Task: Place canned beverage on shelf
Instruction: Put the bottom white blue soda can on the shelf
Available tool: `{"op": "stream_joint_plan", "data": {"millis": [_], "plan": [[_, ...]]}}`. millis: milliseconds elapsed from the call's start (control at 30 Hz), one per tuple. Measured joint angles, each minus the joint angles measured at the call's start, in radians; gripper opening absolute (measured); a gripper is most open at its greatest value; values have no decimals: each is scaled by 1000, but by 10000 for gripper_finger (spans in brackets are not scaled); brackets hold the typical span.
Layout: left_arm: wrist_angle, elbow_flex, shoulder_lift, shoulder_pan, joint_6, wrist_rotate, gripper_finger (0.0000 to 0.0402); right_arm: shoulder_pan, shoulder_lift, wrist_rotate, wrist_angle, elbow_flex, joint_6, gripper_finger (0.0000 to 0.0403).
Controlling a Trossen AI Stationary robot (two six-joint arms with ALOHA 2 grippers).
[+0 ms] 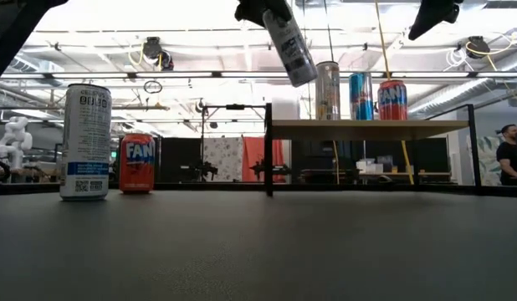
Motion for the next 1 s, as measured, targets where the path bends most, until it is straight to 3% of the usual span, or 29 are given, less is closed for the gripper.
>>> {"op": "stream_joint_plan", "data": {"millis": [400, 700, 1000], "plan": [[74, 0, 15, 101, 82, -17, 254, 0, 23, 0, 67, 0, 0, 0], [55, 0, 19, 140, 77, 56, 254, 0, 61, 0, 67, 0, 0, 0], [-20, 0, 19, 144, 75, 50, 254, 0, 96, 0, 68, 0, 0, 0]]}}
